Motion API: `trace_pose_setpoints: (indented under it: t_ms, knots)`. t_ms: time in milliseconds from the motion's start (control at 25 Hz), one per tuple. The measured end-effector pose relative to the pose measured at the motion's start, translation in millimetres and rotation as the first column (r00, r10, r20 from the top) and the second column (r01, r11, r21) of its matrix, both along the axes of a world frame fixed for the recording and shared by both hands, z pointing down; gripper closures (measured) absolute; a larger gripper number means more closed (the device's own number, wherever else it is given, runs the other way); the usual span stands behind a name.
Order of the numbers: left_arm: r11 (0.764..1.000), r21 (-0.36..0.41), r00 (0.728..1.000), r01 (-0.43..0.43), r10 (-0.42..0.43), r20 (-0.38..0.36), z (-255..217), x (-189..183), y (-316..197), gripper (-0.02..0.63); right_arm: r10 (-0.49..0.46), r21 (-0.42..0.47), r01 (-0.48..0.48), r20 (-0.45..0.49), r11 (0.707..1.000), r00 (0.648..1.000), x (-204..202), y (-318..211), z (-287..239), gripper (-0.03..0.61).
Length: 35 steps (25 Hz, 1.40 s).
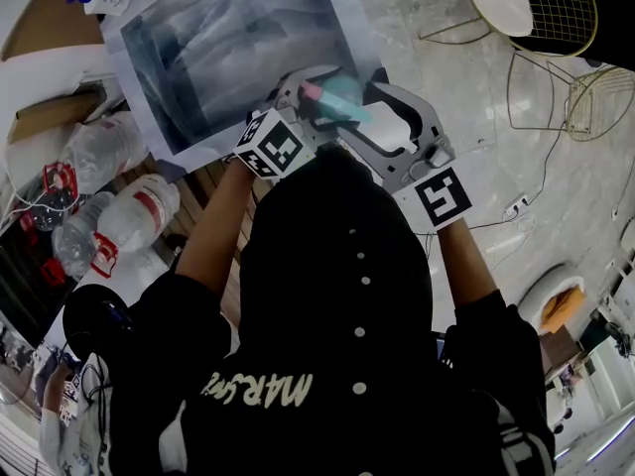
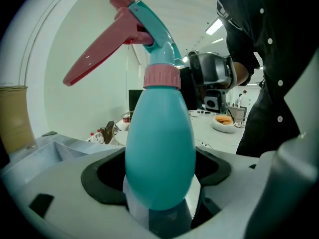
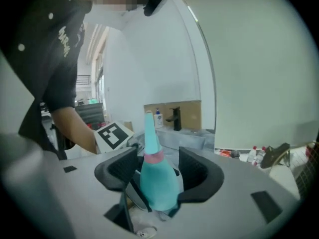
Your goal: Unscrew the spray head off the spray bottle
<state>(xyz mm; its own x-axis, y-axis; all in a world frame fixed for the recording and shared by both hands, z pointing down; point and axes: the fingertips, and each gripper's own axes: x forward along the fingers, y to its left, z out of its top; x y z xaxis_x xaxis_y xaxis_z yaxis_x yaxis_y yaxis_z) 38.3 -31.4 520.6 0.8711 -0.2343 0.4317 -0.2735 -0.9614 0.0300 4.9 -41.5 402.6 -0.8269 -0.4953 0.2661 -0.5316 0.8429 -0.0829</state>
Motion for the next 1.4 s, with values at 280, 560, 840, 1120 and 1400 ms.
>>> trace_pose_setpoints:
  t_ms: [280, 560, 840, 1120, 1400]
  knots:
    - [1.000, -0.002, 1.000, 0.015, -0.015, 0.009, -0.2, 1.2, -0.4, 0.212, 0.270, -0.064, -0.266, 0.064, 0.962, 0.961, -9.5, -2.4, 8.4, 0.287]
    - [1.000, -0.001, 1.000, 0.026, -0.026, 0.014, -0.4, 1.3, 0.1, 0.212, 0.294, 0.098, -0.286, -0.091, 0.953, 0.951, -11.7, -2.9, 9.2, 0.423]
    - [1.000, 0.007, 1.000, 0.003, -0.003, 0.007, -0.3, 1.7, 0.9, 0.212, 0.004, -0.032, 0.000, 0.125, 0.999, 0.992, -15.9, -0.2, 2.6, 0.425]
    - [1.000, 0.017, 1.000, -0.020, 0.020, 0.010, 0.3, 2.4, 4.3, 0.212, -0.538, 0.010, 0.540, -0.062, 0.842, 0.840, -14.7, 18.1, 15.4, 0.425]
    - [1.000, 0.008, 1.000, -0.012, 0.012, 0.004, -0.2, 2.5, 3.4, 0.212, -0.515, -0.011, 0.517, -0.101, 0.856, 0.851, -11.7, 15.2, 19.1, 0.379]
